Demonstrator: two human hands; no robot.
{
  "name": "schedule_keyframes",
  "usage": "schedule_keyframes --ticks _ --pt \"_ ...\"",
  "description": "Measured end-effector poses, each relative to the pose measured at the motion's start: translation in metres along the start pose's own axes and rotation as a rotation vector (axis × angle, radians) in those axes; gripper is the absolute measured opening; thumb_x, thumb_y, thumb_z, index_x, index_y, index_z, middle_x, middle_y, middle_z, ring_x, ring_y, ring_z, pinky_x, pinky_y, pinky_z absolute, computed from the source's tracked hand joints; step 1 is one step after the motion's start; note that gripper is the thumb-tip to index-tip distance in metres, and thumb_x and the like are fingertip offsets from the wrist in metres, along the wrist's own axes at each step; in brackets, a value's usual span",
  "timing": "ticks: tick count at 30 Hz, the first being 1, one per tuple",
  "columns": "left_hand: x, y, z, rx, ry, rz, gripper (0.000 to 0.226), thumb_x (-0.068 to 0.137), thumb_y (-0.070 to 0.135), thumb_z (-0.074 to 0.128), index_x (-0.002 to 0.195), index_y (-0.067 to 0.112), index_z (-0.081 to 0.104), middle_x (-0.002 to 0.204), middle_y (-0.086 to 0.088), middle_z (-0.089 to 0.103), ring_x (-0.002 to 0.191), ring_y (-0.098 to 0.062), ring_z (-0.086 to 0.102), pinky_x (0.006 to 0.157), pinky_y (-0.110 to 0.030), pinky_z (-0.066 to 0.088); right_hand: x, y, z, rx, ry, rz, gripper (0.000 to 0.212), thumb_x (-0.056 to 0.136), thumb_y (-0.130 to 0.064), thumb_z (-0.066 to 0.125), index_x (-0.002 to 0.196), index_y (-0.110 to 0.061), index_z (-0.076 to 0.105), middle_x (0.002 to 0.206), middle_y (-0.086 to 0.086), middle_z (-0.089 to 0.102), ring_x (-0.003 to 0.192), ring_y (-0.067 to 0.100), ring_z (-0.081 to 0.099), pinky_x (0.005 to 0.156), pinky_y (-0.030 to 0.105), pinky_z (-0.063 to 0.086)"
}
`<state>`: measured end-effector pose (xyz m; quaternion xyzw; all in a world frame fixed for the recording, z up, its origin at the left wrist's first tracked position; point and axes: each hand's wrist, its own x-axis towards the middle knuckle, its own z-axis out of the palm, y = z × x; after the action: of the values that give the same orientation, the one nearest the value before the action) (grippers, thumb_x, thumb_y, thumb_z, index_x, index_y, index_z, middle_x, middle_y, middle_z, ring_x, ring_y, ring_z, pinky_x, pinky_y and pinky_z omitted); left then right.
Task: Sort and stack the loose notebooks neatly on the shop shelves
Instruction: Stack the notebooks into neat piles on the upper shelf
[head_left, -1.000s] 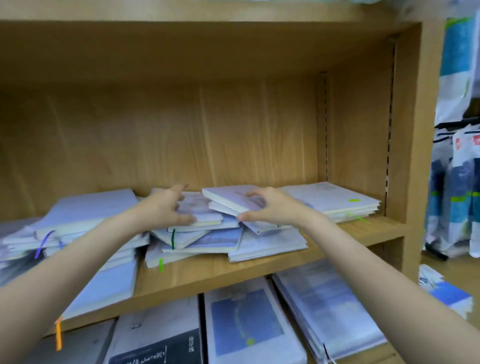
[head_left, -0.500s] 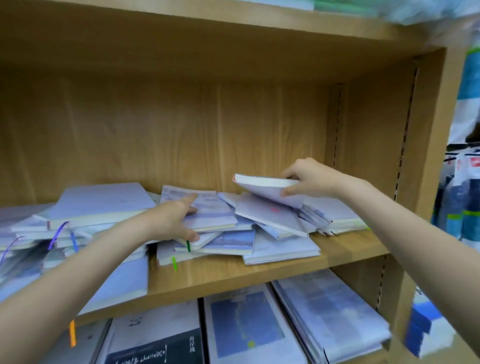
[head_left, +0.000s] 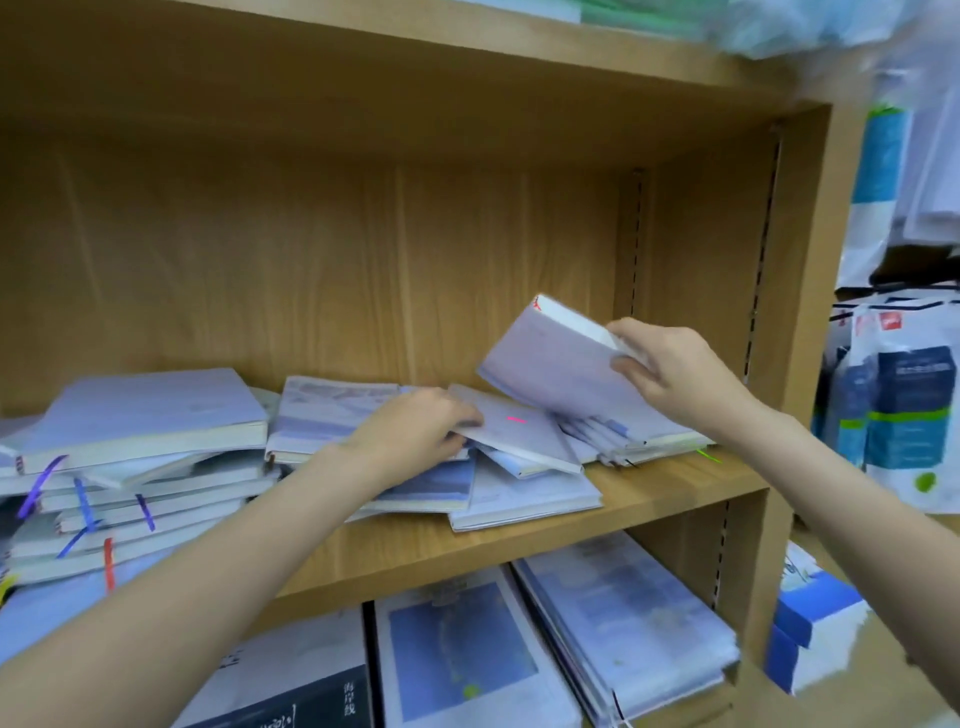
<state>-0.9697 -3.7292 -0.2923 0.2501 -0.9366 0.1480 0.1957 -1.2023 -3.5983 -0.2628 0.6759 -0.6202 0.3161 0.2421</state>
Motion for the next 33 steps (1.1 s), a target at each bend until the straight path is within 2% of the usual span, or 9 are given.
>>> schedule_keyframes --ticks 3,9,13,15,18,21,25,29,33 --pt "0.002 0.002 0.001 0.149 0.068 -0.042 0.025 0.095 0.022 0.046 0.116 0.023 0.060 0.114 -0.003 0.064 0.107 -0.028 0.057 0.083 -0.039 0.047 -0.004 0.009 -0.004 0.034 0.129 -0.014 0.024 0.091 -0.007 0.057 0.115 -0.004 0.056 0.087 0.009 0.064 0.069 0.023 0.052 0.064 0.027 0.030" --pt "-0.006 -0.023 -0.041 -0.073 0.626 -0.259 0.023 0.092 0.023 0.051 0.093 0.006 0.067 0.076 -0.019 0.067 0.072 -0.039 0.064 0.062 -0.039 0.047 -0.002 0.007 -0.003 0.126 0.504 0.018 0.021 0.090 -0.005 0.054 0.111 -0.001 0.055 0.090 0.000 0.055 0.073 0.009 0.045 0.060 0.014 0.029" --pt "-0.019 -0.046 -0.073 -0.168 0.766 -0.585 0.026 0.093 0.022 0.055 0.102 0.002 0.068 0.093 -0.024 0.068 0.090 -0.040 0.061 0.072 -0.037 0.042 0.002 -0.004 0.010 0.222 0.687 0.094 0.023 0.093 -0.006 0.051 0.115 0.002 0.052 0.099 -0.002 0.050 0.082 0.000 0.043 0.066 0.001 0.032" --pt "-0.026 -0.052 -0.084 -0.301 0.819 -0.762 0.032 0.093 0.023 0.054 0.107 -0.004 0.065 0.105 -0.024 0.066 0.102 -0.036 0.059 0.081 -0.034 0.042 -0.002 -0.005 0.026 0.253 0.612 0.064 0.024 0.092 -0.005 0.050 0.114 0.003 0.052 0.097 -0.001 0.052 0.079 0.000 0.044 0.065 0.005 0.031" --pt "-0.037 -0.051 -0.091 -0.422 0.832 -0.884 0.037 0.094 0.023 0.055 0.114 -0.006 0.060 0.111 -0.019 0.064 0.106 -0.028 0.058 0.086 -0.029 0.039 -0.022 0.002 0.058 0.263 0.046 -0.017 0.031 0.090 -0.021 0.050 0.117 -0.007 0.055 0.105 0.004 0.063 0.091 0.018 0.058 0.070 0.017 0.030" --pt "-0.038 -0.044 -0.090 -0.711 0.815 -0.850 0.027 0.093 0.020 0.056 0.107 -0.003 0.062 0.091 -0.009 0.066 0.068 -0.010 0.068 0.084 -0.029 0.050 -0.039 0.003 0.073 0.203 -0.385 -0.033 0.036 0.093 -0.027 0.056 0.128 -0.019 0.052 0.131 -0.002 0.056 0.118 0.017 0.052 0.084 0.019 0.032" --pt "-0.034 -0.023 -0.088 -0.879 0.806 -0.831 0.033 0.094 0.014 0.053 0.062 0.013 0.042 0.060 0.000 0.041 0.054 -0.010 0.068 0.061 -0.024 0.046 -0.025 -0.014 0.054 0.284 -0.294 0.125 0.057 0.088 -0.041 0.059 0.138 -0.021 0.042 0.140 -0.004 0.048 0.128 0.015 0.045 0.096 0.022 0.034" --pt "-0.037 -0.001 -0.090 -0.956 0.925 -0.751 0.039 0.094 0.012 0.049 0.062 0.018 0.029 0.061 0.000 0.026 0.063 -0.018 0.070 0.057 -0.014 0.040 -0.004 -0.069 0.037 0.686 -0.232 0.152 0.087 0.075 -0.050 0.067 0.146 -0.026 0.023 0.151 -0.006 0.029 0.135 0.010 0.032 0.108 0.028 0.031" --pt "-0.039 0.025 -0.084 -1.215 0.879 -0.647 0.039 0.095 0.006 0.047 0.061 0.016 0.031 0.040 0.016 0.031 0.063 -0.012 0.069 0.055 -0.007 0.044 0.023 -0.123 0.050 0.444 -0.127 0.015 0.074 0.085 -0.037 0.065 0.145 -0.016 0.028 0.148 0.000 0.036 0.135 0.015 0.033 0.106 0.025 0.029"
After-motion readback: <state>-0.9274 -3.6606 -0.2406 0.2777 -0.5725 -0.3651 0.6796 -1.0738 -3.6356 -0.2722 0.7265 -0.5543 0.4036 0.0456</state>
